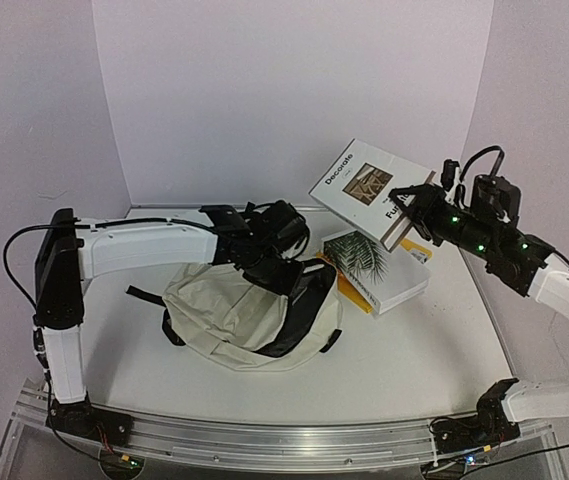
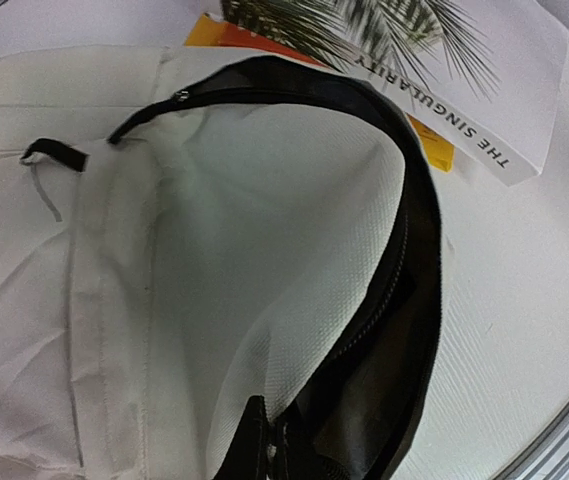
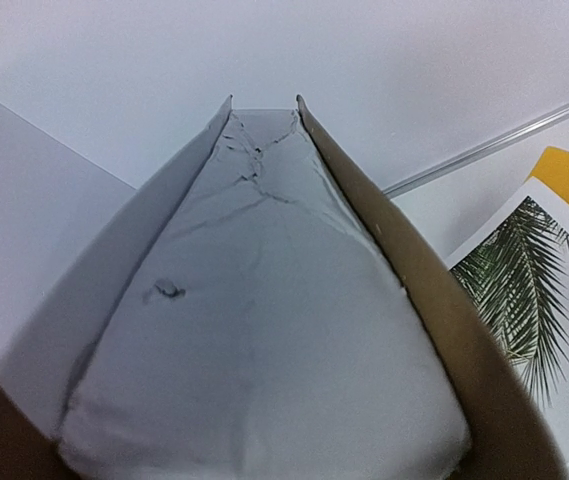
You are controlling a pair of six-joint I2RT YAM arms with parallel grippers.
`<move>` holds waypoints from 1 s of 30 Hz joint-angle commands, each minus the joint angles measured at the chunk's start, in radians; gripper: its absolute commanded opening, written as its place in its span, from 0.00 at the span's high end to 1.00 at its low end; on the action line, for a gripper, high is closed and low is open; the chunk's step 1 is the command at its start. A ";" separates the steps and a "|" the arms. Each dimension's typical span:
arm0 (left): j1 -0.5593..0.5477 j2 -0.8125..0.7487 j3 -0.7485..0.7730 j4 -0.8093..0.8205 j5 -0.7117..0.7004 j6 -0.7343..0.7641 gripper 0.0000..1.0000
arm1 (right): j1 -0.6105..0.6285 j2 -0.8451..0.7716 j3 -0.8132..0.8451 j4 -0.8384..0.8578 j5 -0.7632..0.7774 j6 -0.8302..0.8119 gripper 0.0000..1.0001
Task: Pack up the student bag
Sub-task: Place the book in the student bag.
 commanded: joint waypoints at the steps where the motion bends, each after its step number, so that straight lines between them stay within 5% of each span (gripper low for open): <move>1: 0.088 -0.206 -0.077 0.116 0.031 -0.037 1.00 | 0.004 -0.073 0.058 -0.053 0.048 -0.028 0.59; 19: 0.241 -0.387 -0.103 0.239 0.143 -0.036 1.00 | 0.014 -0.104 -0.065 -0.207 -0.280 0.149 0.59; 30: 0.241 -0.424 -0.081 0.353 0.300 -0.028 1.00 | 0.092 0.094 -0.120 -0.109 -0.335 0.173 0.59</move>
